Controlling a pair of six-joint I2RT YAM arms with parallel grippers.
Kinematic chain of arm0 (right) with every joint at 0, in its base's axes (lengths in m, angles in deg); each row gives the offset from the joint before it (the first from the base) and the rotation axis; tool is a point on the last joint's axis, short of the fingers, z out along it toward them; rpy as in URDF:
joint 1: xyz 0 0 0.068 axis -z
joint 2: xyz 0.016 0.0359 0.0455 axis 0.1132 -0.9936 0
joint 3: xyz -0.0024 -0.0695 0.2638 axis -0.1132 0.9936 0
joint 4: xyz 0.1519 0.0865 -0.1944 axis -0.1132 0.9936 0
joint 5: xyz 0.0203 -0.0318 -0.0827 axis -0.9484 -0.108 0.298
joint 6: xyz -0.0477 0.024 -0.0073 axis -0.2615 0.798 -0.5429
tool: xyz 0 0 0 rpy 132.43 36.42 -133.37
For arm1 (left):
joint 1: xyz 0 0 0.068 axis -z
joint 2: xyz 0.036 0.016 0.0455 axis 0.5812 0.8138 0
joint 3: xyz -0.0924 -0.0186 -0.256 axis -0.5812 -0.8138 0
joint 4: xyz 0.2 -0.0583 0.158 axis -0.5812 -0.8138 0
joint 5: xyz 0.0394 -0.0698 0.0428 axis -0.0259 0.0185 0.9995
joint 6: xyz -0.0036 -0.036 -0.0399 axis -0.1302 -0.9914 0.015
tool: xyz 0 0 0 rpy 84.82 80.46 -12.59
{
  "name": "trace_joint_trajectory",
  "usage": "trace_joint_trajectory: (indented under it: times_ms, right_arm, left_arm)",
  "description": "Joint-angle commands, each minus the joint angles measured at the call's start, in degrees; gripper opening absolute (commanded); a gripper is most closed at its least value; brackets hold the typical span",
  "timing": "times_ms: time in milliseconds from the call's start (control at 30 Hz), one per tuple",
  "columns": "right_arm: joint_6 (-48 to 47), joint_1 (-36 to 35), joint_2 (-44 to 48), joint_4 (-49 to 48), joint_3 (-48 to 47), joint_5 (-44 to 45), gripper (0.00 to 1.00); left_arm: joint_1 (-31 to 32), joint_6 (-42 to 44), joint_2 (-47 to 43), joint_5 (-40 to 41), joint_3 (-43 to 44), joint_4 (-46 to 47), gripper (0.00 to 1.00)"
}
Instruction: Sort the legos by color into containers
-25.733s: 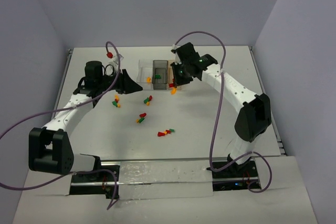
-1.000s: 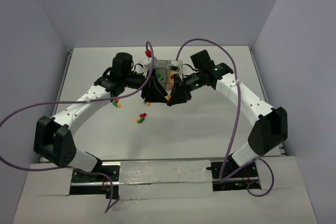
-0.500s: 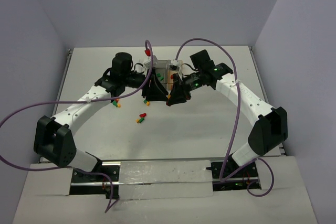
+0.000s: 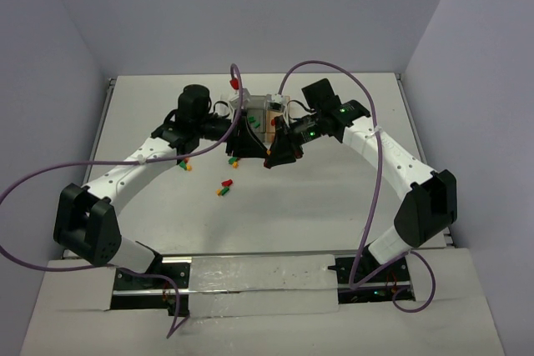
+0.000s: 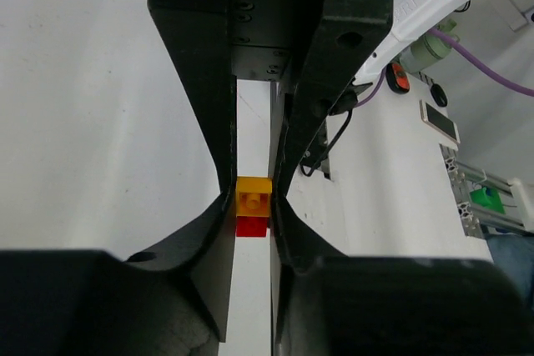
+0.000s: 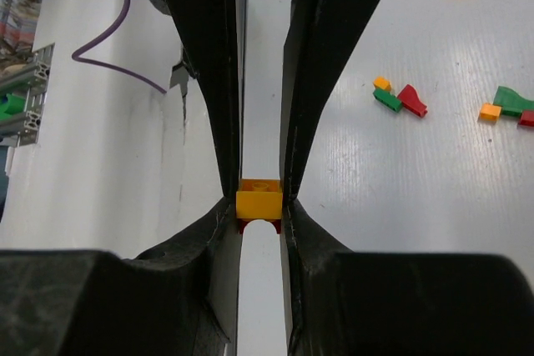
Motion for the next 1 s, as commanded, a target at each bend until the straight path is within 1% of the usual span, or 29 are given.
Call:
trace_joint_trajectory:
  times_ms: [0, 100, 133, 167, 200, 267, 333, 433, 533, 633, 867, 967]
  right_arm:
    - [0.30, -0.66, 2.05, -2.40, -2.26, -0.19, 0.05]
    - [0.57, -0.82, 1.98, -2.49, -2.26, 0.11, 0.06]
    - [0.58, -0.98, 1.98, -2.49, -2.34, 0.13, 0.07]
    - [1.06, -0.90, 1.98, -2.65, -2.35, 0.44, 0.10]
    - [1.31, -0.89, 1.98, -2.96, -2.27, 0.69, 0.13]
    - [2.52, -0.89, 1.93, -3.28, -2.36, 1.57, 0.29]
    - [3.59, -0.89, 1.62, -3.28, -2.54, 2.51, 0.43]
    - [3.89, -0.93, 1.46, -3.14, -2.52, 3.00, 0.51]
    - [4.34, -0.86, 1.21, -3.19, -2.52, 3.07, 0.53]
    - [4.43, -0.81, 1.25, -3.61, -2.35, 2.89, 0.51]
    - [4.63, -0.23, 1.28, -3.72, -2.17, 2.38, 0.50]
    - [5.04, 0.32, 1.03, -3.81, -2.43, 1.79, 0.48]
  left_arm:
    - [0.54, -1.97, -0.40, -0.92, -0.26, 4.87, 0.23]
    - [0.54, -2.79, -0.25, -0.93, -0.42, 5.42, 0.16]
    - [0.54, -3.21, -0.33, -1.10, -0.42, 5.67, 0.11]
    - [0.54, -3.29, -0.25, -1.02, -0.42, 5.67, 0.09]
    - [0.61, -3.30, -0.32, -0.79, -0.34, 5.52, 0.03]
    - [0.52, -3.51, -0.44, -0.58, -0.41, 5.41, 0.00]
    - [0.40, -3.76, -0.62, -0.06, -0.47, 5.41, 0.00]
    - [-0.39, -4.93, -0.86, 0.09, -0.79, 6.13, 0.00]
    - [-1.59, -8.72, -1.02, -0.29, -1.87, 10.07, 0.00]
    - [-2.59, -11.50, -1.13, -0.87, -2.77, 13.13, 0.00]
    - [-3.68, -12.58, -1.30, -0.95, -3.34, 14.32, 0.00]
    - [-3.77, -13.30, -1.30, -1.10, -3.58, 15.15, 0.00]
